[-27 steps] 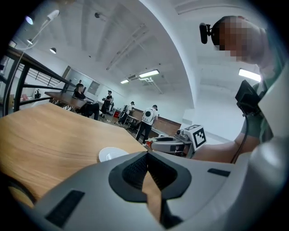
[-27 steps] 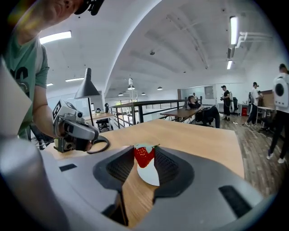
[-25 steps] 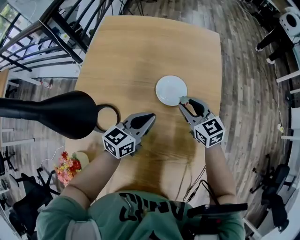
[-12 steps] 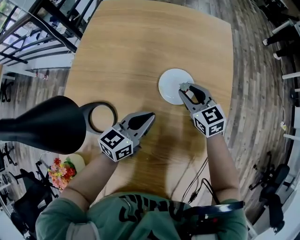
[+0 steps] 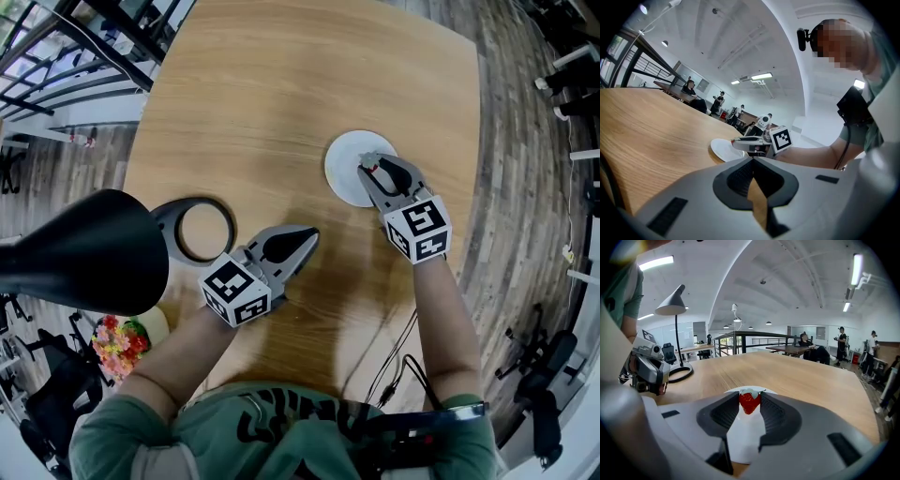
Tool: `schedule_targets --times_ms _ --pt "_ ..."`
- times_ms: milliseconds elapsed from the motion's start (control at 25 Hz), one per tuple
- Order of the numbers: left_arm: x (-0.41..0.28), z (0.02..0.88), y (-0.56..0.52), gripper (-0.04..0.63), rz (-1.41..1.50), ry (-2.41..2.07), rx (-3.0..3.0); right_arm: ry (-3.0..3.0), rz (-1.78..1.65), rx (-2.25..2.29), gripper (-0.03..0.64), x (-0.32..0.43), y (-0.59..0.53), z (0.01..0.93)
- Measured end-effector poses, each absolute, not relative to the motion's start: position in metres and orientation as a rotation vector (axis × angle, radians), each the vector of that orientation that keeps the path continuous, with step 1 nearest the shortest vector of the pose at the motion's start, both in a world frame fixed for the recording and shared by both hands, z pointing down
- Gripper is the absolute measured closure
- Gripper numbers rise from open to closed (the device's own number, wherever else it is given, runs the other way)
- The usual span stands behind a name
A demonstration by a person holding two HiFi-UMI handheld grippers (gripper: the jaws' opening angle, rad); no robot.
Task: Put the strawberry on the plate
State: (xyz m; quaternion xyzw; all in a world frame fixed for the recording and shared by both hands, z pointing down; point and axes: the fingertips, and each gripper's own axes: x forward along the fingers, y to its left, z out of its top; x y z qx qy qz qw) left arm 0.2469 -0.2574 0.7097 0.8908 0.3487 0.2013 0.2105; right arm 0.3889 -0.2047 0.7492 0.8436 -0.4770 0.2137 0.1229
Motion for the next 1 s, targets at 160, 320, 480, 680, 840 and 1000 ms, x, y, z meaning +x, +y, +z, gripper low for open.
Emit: schedule_targets --times_ms 160,320,480,680,840,1000 --pt "0.246 0.709 -0.255 0.591 0.551 0.972 2.48 -1.387 0.627 2.481 0.476 0.39 -0.203 0.749" --pt "0.247 0.71 -0.255 0.591 0.554 0.966 2.474 -1.386 0.601 2.502 0.392 0.391 -0.204 0.745" --pt "0.246 0.707 -0.256 0.591 0.547 0.968 2.474 -1.362 0.589 2.515 0.39 0.392 -0.203 0.74" --pt "0.242 0.698 -0.257 0.591 0.534 0.975 2.476 -1.354 0.582 2.533 0.39 0.386 -0.201 0.731" --pt "0.235 0.684 -0.257 0.591 0.524 0.991 2.479 -1.346 0.575 2.547 0.39 0.378 -0.2 0.718" --pt "0.227 0.664 -0.256 0.591 0.495 1.01 2.489 -1.344 0.556 2.551 0.39 0.366 -0.2 0.697"
